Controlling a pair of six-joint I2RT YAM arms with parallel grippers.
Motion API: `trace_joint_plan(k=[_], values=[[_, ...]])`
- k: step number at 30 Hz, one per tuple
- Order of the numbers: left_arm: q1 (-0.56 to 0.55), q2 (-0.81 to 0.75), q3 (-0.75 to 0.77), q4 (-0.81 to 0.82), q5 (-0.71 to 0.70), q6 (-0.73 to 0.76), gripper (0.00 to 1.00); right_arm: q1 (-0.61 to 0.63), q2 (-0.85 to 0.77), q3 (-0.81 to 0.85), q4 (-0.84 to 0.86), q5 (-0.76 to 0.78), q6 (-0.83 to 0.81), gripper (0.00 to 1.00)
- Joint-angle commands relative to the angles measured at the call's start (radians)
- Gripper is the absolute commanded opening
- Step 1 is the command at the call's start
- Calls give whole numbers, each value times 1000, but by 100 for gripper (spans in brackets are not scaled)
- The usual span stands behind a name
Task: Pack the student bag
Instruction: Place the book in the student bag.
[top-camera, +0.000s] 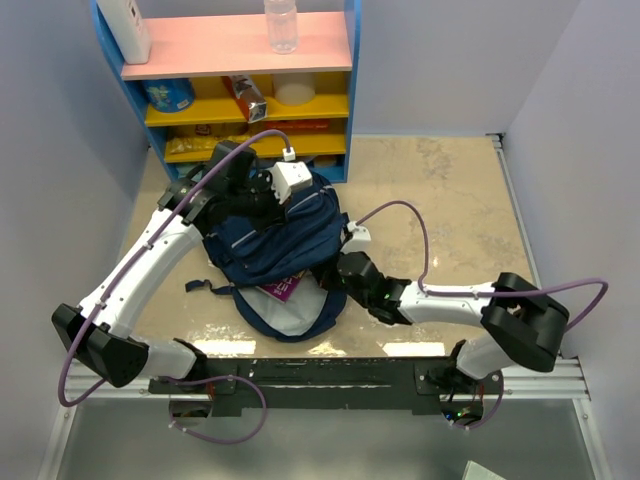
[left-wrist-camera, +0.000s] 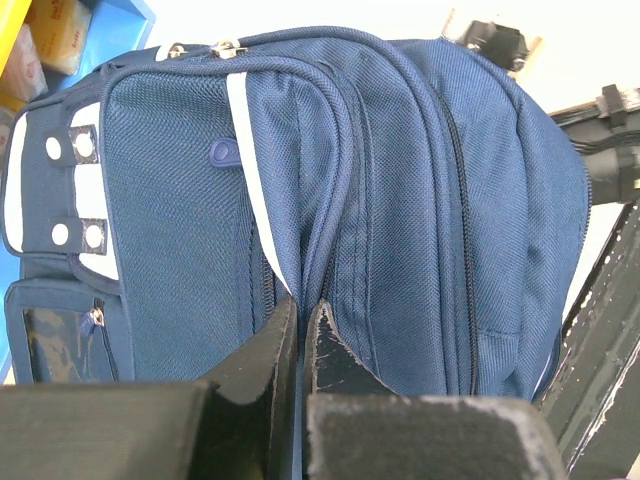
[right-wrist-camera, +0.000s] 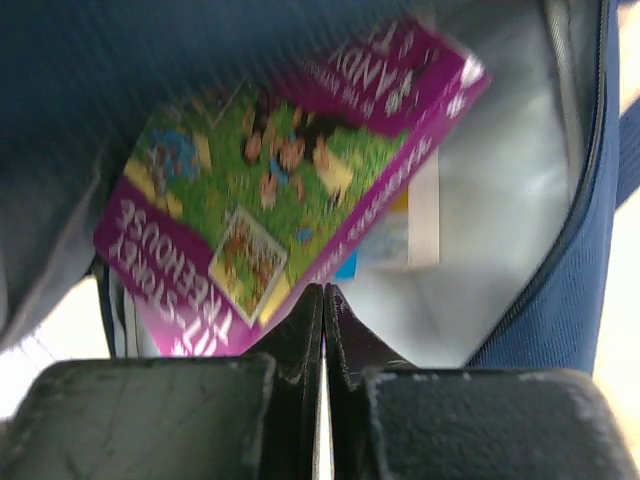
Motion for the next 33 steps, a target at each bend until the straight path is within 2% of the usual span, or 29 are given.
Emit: trace_joint_plan(k=[1, 14, 16, 18, 19, 21, 23, 25, 26, 28, 30, 31, 32, 33], values=[[5, -32, 17, 97, 18, -8, 0, 3, 71, 88, 104, 145, 23, 0], [5, -59, 0, 86, 19, 9, 0, -25, 208, 222, 189, 196, -20, 0], [5, -65, -8, 81, 19, 14, 0, -34, 166, 195, 200, 211, -29, 0], [5, -64, -21, 75, 25, 21, 0, -42, 52, 147, 190, 219, -78, 0], [5, -64, -28, 74, 29, 24, 0, -40, 12, 136, 164, 228, -106, 7], [5, -58, -55, 81, 42, 26, 0, -39, -127, 100, 29, 216, -137, 9], [5, -52, -98, 122, 61, 17, 0, -32, -221, 54, -34, 184, -131, 17], [4, -24, -113, 146, 93, 8, 1, -20, -337, -12, -135, 135, -106, 34], [4, -10, -110, 158, 104, -2, 2, 10, -370, -35, -162, 130, -89, 39], [2, 40, -98, 164, 125, -2, 4, 69, -448, -83, -234, 165, -69, 54], [2, 80, -80, 170, 116, 8, 13, 150, -463, -80, -301, 185, -48, 62], [2, 91, -75, 169, 110, 12, 18, 170, -444, -74, -315, 185, -46, 79], [2, 102, -74, 172, 96, 20, 30, 179, -428, -63, -335, 155, -42, 98], [2, 117, -75, 172, 93, 23, 36, 190, -412, -40, -378, 150, -36, 99]])
